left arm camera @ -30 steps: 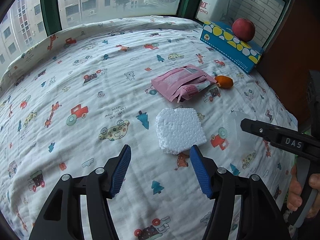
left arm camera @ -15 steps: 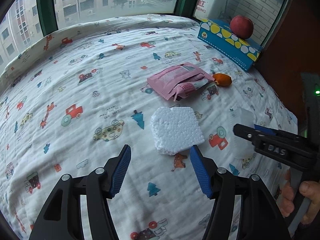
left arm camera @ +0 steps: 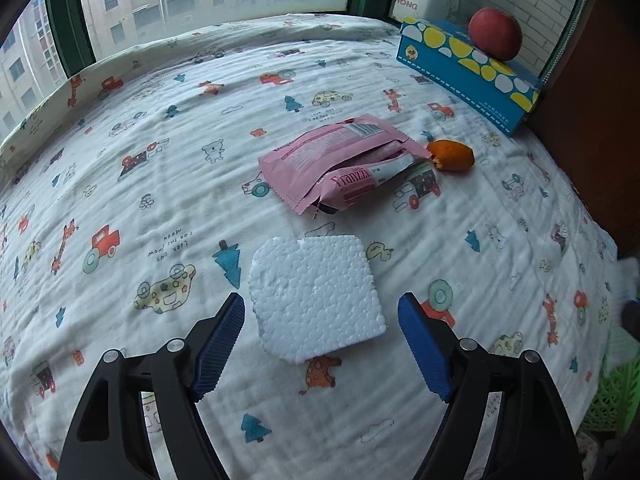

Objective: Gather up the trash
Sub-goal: 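Grasp the clear plastic tray with the right tool while the left tool grasps the white foam block, then carry the foam block and clear tray to the green basket and release both inside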

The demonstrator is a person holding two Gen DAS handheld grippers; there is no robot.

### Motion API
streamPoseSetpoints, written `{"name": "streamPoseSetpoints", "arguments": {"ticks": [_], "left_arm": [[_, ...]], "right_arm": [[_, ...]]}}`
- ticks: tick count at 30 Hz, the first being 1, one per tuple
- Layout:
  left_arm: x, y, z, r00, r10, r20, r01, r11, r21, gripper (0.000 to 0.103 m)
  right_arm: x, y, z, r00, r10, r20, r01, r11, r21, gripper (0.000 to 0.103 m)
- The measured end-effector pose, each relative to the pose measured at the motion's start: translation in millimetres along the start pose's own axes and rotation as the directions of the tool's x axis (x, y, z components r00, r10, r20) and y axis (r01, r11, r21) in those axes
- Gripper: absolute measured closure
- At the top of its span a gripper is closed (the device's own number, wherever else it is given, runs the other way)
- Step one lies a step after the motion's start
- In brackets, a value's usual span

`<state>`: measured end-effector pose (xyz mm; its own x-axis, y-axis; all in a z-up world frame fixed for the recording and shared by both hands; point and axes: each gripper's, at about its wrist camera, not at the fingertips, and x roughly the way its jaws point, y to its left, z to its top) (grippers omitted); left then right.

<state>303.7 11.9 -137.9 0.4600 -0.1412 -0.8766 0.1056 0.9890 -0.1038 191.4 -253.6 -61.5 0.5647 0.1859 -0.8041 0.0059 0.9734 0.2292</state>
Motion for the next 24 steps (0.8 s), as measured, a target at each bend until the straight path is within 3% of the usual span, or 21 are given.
{"name": "streamPoseSetpoints", "arguments": {"ticks": [5, 11, 17, 24], "left_arm": [[8.2, -0.6, -0.2, 1.000, 0.024, -0.004, -0.024, 1.000, 0.011, 0.039], [-8.9, 6.0, -2.3, 0.999, 0.032, 0.031, -0.031, 0.999, -0.013, 0.040], [-57.0, -12.4, -7.4, 0.994, -0.018, 0.108, 0.016, 1.000, 0.022, 0.040], [-111.5, -72.7, -14.9, 0.977, -0.110, 0.184, 0.086, 0.987, 0.138, 0.040]], "right_arm": [[-32.0, -34.5, -19.6, 0.999, -0.020, 0.031, 0.018, 0.998, 0.058, 0.052], [-67.4, -74.1, -47.1, 0.996, -0.071, 0.059, 0.064, 0.992, 0.112, 0.052], [-90.0, -108.1, -73.7, 0.990, -0.128, 0.064, 0.116, 0.980, 0.163, 0.051], [-108.3, -140.6, -95.8, 0.982, -0.181, 0.058, 0.166, 0.966, 0.199, 0.051]]}}
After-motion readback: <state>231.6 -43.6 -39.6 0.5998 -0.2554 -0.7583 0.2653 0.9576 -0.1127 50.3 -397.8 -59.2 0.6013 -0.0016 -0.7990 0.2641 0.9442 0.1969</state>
